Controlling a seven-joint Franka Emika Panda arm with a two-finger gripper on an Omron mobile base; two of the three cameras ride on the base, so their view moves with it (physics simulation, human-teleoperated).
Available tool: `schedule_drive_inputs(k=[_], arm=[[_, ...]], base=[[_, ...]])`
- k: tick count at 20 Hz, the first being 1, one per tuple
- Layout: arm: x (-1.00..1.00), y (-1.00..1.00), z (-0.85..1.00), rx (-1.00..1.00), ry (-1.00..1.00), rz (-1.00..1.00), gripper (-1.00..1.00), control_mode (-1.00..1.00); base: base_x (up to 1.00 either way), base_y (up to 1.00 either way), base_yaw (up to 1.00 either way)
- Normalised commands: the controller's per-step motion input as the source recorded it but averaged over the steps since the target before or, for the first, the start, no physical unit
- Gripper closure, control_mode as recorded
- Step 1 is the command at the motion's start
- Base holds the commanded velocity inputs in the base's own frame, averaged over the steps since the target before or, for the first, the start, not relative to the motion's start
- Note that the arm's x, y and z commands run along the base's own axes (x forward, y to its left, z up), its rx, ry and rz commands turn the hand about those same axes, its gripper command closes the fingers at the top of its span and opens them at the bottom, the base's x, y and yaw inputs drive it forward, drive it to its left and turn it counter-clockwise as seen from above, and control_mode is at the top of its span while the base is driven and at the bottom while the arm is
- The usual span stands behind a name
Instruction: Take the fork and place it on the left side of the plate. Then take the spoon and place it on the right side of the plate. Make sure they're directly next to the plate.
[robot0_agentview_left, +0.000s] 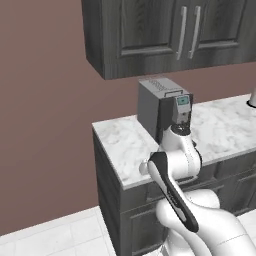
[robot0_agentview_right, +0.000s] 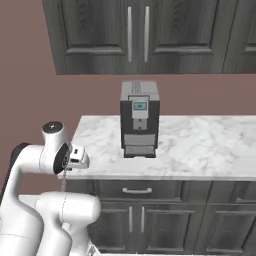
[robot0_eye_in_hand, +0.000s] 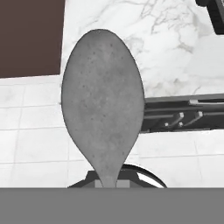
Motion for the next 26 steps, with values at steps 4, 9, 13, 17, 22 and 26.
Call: schedule_drive_inputs(k=[4,9,13,17,22,26], arm=[[0.0,0.0,0.0,0.0,0.0,0.0,1.0,1.0],[0.0,0.0,0.0,0.0,0.0,0.0,1.0,1.0],[0.0,0.0,0.0,0.0,0.0,0.0,1.0,1.0],[0.0,0.0,0.0,0.0,0.0,0.0,1.0,1.0],[0.0,0.0,0.0,0.0,0.0,0.0,1.0,1.0],[0.0,0.0,0.0,0.0,0.0,0.0,1.0,1.0]], base=[[-0.59,0.29,0.45],[-0.3,0.35,0.73],[-0.27,0.26,0.84],[-0.27,0.23,0.87],[-0.24,0.24,0.87],[-0.24,0.25,0.86]])
